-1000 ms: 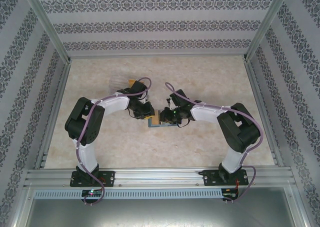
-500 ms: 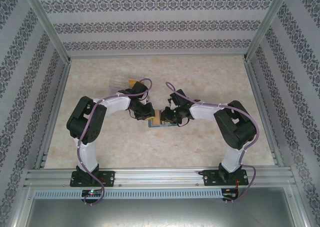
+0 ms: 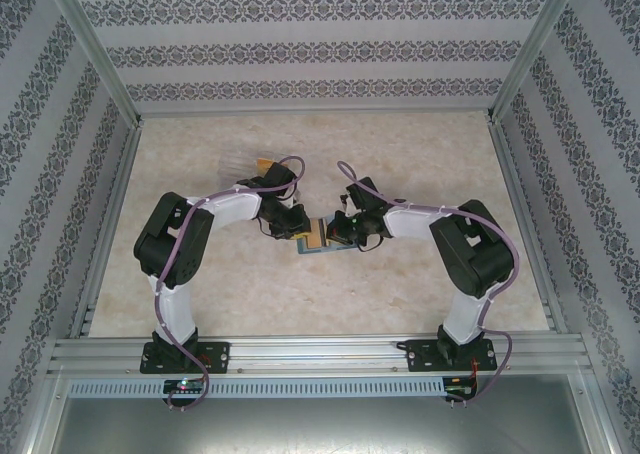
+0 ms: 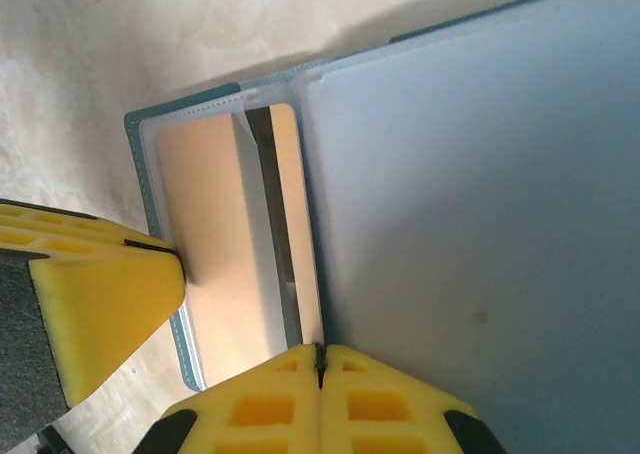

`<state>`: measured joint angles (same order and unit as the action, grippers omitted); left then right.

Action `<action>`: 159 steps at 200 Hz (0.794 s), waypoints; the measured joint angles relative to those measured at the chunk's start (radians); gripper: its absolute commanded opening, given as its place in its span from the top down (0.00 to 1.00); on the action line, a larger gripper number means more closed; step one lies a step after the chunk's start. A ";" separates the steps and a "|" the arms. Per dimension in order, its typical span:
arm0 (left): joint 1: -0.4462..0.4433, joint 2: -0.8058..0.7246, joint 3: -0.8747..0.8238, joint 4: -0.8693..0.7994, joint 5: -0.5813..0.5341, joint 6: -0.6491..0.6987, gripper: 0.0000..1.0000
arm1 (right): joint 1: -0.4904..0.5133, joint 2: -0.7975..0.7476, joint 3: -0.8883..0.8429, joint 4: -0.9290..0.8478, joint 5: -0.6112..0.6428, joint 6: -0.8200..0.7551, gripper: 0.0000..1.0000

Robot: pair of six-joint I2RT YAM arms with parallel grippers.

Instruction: Take the credit cards out of the card holder

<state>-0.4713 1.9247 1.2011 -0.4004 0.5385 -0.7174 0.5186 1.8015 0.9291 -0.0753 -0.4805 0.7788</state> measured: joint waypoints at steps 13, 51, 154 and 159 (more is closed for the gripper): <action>0.000 0.000 0.002 -0.005 -0.004 0.004 0.83 | -0.013 -0.012 -0.011 0.002 0.000 -0.002 1.00; 0.000 0.000 0.012 -0.021 -0.018 0.011 0.84 | -0.026 -0.021 -0.024 0.015 0.001 -0.016 1.00; -0.001 -0.005 0.015 0.021 -0.006 0.010 0.88 | -0.026 -0.021 -0.029 0.028 -0.008 -0.023 0.94; -0.002 -0.003 0.015 0.022 -0.006 0.009 0.88 | -0.026 -0.021 -0.029 0.029 -0.010 -0.023 0.92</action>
<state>-0.4732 1.9221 1.2160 -0.3786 0.5320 -0.7086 0.4923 1.7809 0.8997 -0.0467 -0.4900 0.7563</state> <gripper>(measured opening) 0.127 0.056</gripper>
